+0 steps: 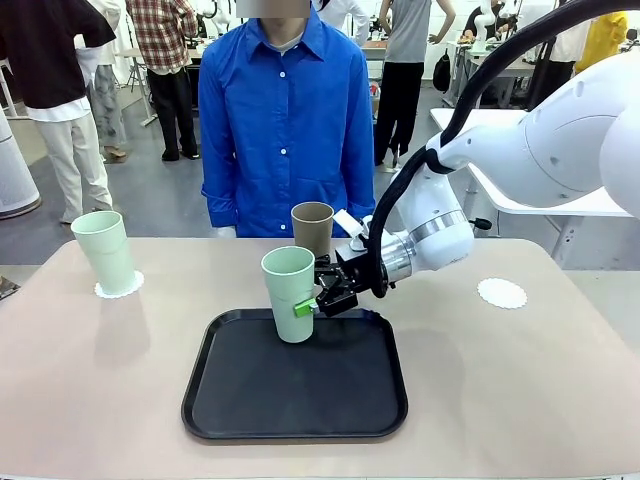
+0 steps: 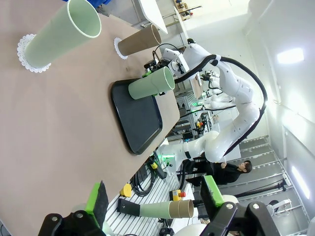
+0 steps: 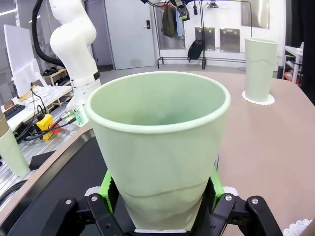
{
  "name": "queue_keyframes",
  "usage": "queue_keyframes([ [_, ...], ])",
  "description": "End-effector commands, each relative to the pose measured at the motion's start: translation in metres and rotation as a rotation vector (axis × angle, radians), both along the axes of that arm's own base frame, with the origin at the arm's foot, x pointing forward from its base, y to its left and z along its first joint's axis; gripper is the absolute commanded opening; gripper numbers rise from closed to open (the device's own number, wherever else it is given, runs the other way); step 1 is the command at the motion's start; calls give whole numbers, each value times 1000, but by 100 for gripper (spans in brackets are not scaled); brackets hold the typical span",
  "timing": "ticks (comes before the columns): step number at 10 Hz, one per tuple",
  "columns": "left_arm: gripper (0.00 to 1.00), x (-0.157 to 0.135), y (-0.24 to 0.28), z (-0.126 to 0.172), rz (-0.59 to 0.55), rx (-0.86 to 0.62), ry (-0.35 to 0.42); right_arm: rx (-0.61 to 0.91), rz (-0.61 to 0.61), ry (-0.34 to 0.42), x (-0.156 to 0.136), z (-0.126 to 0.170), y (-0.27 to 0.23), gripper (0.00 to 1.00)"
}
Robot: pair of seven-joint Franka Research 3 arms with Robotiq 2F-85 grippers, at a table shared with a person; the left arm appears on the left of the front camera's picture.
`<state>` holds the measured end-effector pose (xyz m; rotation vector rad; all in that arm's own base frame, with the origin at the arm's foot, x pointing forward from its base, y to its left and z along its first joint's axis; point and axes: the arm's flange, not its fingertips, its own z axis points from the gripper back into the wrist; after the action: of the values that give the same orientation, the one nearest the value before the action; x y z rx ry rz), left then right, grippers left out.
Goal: Place coasters on the table and set cups on them.
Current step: Take one Reusable plastic cup from the Flat Tray and place it on a coaster set by the human.
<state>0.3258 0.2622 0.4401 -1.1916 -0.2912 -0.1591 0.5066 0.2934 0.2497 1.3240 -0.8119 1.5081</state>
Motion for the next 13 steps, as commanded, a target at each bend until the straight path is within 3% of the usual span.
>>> queue_keyframes([
  [1,100,-1,-1,1,15,-2,0,-13,22,-10,6,-2,0,0],
  [3,100,-1,-1,1,15,-2,0,-11,12,-10,5,-1,-1,0],
  [4,100,-1,-1,1,15,-2,0,-11,-22,20,-3,14,0,26],
  [5,100,-1,-1,1,15,-2,0,-26,-94,19,-21,43,0,26],
  [7,100,-1,-1,1,15,-2,0,-50,-286,-55,-50,121,-21,26],
  [9,100,-1,-1,1,15,-2,0,-68,-429,-60,-73,180,-56,26],
  [11,100,-1,-1,1,15,-2,0,-52,-481,-33,-84,204,-84,26],
  [13,100,-1,-1,1,15,-2,0,-76,-431,-42,-85,197,-97,26],
])
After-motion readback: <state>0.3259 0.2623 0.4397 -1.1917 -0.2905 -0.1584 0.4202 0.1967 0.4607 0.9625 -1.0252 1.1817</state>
